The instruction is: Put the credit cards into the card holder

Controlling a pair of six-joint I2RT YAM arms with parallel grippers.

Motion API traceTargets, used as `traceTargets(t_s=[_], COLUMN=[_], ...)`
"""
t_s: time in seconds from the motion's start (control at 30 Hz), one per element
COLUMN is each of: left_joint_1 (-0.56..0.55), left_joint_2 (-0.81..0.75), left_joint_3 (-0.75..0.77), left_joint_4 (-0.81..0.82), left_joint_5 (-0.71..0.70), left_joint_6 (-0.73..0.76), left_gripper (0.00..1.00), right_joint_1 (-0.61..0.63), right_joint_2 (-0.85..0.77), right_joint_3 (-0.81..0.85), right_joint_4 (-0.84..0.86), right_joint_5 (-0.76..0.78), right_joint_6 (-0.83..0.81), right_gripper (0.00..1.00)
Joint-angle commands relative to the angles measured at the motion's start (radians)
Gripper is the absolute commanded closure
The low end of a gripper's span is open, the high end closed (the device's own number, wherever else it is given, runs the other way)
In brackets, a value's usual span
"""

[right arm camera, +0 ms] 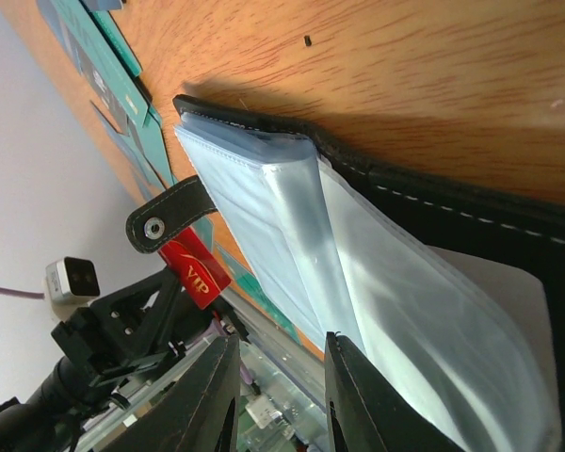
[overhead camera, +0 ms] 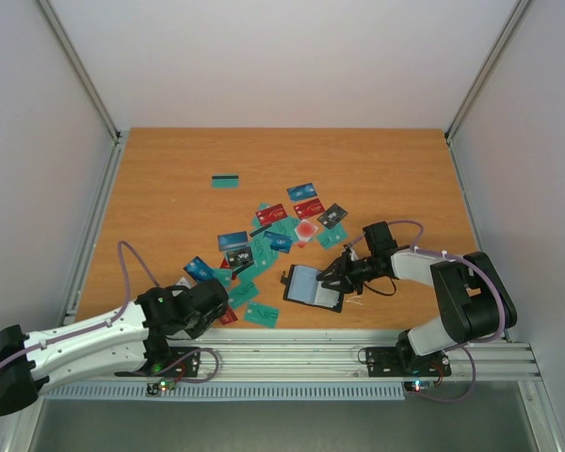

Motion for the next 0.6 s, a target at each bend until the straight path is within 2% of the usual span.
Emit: traceTargets(t_s=[0.0, 0.17, 0.3, 0.57], left_joint_1=[0.004, 0.007, 0.013, 0.033], left_joint_2=[-0.005, 0.005, 0.026, 0.061], left_joint_3=[0.016, -0.01, 0.0, 0.014], left_joint_4=[-0.003, 0.087, 0.105, 0.145], left_joint_5=[-0.058, -0.068, -0.079, -0.064], left_joint_6=[0.014, 0.03, 0.056, 0.104], left_gripper=[0.9, 0.9, 1.0, 1.0], right_joint_1=[0.0, 0.001, 0.0, 0.0], right_joint_2=[0.001, 0.01, 0.015, 0.033], right_joint_3=[0.005, 0.017, 0.022, 0.029], right_joint_4=[0.008, 0.005, 0.004, 0.008], right_joint_5=[-0.011, -0.013, -0.015, -0.023], right_joint_6=[0.0, -0.005, -0.007, -0.014], right_gripper=[0.73, 0.73, 0.73, 0.73])
